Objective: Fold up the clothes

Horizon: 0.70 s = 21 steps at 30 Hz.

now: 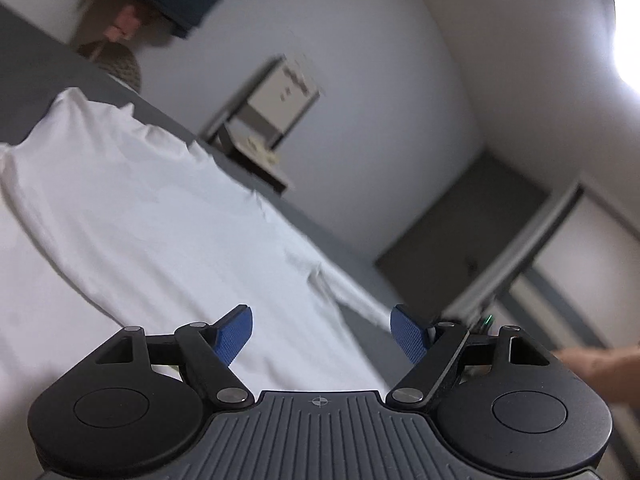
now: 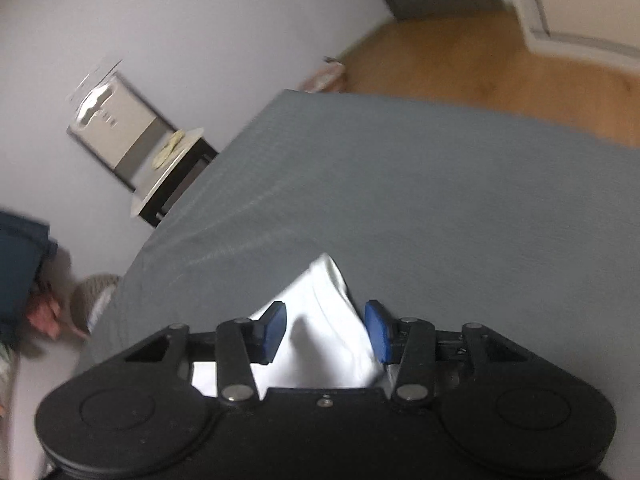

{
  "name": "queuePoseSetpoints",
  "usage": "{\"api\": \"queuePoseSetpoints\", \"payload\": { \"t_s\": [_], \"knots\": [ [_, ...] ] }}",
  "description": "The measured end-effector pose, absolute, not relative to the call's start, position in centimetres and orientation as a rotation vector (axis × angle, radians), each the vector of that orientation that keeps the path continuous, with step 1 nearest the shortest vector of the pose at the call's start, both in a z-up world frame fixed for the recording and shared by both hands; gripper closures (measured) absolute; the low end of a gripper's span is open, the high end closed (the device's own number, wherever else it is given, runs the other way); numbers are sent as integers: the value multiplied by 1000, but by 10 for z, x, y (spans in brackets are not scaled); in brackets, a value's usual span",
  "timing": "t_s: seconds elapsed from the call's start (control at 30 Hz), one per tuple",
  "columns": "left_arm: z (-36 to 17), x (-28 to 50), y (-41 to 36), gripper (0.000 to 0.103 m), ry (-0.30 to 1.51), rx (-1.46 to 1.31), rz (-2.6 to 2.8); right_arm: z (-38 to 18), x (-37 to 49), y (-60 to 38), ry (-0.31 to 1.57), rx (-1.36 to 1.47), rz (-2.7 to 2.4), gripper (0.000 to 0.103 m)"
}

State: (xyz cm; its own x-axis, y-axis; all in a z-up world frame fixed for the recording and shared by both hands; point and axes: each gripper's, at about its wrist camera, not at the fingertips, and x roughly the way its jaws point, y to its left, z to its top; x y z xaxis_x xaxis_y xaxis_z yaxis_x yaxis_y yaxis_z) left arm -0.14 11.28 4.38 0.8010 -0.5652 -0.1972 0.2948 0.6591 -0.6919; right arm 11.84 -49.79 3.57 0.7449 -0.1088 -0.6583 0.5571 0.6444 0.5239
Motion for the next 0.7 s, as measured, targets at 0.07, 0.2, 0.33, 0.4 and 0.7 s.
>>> {"api": "queuePoseSetpoints", "payload": {
  "t_s": [0.07, 0.2, 0.33, 0.4, 0.7],
  "knots": [
    [48, -11, 108, 24, 415, -676, -480, 40, 135, -499, 651, 688, -409, 59],
    [56, -28, 103, 24, 402, -652, -450, 40, 153, -497, 722, 573, -322, 68],
    [58, -31, 101, 24, 379, -659, -398, 51, 157, -496, 745, 564, -264, 96],
    [57, -30, 100, 24, 372, -654, -361, 68, 154, -483, 708, 513, -218, 96],
    [52, -31, 121, 24, 362, -703, -231, 204, 119, -332, 480, 421, 230, 96]
  ]
}}
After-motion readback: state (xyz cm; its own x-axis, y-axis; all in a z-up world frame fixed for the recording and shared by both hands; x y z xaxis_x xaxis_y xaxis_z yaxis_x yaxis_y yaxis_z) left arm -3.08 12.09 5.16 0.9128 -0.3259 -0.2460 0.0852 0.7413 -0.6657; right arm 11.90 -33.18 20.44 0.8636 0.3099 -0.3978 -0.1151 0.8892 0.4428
